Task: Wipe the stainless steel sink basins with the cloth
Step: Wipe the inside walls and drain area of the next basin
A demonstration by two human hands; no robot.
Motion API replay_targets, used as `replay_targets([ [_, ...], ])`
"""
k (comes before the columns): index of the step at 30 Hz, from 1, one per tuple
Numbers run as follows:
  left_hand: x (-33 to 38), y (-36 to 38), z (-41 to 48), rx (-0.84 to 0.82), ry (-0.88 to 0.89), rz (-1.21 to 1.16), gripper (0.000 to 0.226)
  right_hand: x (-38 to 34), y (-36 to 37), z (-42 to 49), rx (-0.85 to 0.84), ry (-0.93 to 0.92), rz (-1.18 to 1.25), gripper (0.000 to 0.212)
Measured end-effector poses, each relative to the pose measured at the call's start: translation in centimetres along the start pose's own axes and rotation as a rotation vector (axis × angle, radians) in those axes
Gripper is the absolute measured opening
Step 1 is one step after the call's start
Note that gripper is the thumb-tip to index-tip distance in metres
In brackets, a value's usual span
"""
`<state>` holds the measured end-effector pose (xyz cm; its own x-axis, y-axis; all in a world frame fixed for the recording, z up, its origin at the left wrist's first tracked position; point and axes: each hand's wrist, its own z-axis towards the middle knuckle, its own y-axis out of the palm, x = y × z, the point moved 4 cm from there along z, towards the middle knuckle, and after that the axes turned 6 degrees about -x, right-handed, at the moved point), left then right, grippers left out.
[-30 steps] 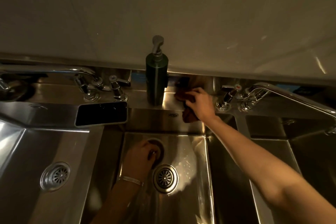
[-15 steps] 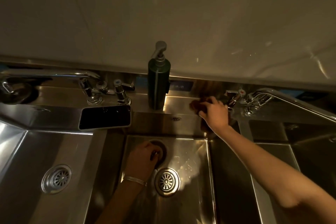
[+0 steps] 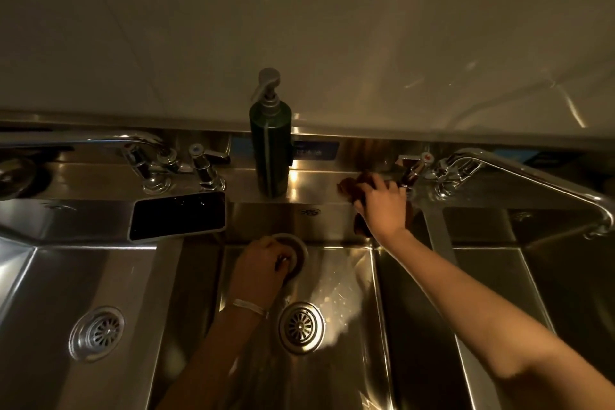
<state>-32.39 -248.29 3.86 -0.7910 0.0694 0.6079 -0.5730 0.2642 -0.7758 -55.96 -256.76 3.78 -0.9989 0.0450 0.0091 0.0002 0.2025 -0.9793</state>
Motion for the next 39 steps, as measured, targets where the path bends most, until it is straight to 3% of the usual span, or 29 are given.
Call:
replay_targets([
  [3, 1.3, -0.2, 2.2, 0.001, 0.042, 0.012, 0.019, 1.1, 0.3, -2.4, -0.039, -0.081, -0.037, 0.039],
  [8, 4.8, 0.7, 7.2, -0.010, 0.119, 0.021, 0.018, 7.2, -0.5, -7.0, -0.172, -0.022, 0.047, 0.041],
  [15, 10.7, 2.5, 11.9, -0.013, 0.239, -0.053, 0.013, 11.6, -0.4, -12.7, -0.046, 0.116, 0.104, 0.041],
  [26, 12.3, 4.9, 15.5, -0.052, 0.181, 0.083, 0.029, 12.5, 3.0, -12.7, -0.081, 0.236, 0.102, 0.042],
  [36, 13.1, 6.5, 16.2, -0.083, 0.144, 0.160, 0.022, 12.3, 3.4, -12.1, -0.049, 0.250, 0.100, 0.041],
  [39, 12.9, 6.6, 15.6, -0.024, 0.177, 0.156, 0.024, 12.3, 3.3, -11.9, -0.049, 0.230, 0.084, 0.041],
])
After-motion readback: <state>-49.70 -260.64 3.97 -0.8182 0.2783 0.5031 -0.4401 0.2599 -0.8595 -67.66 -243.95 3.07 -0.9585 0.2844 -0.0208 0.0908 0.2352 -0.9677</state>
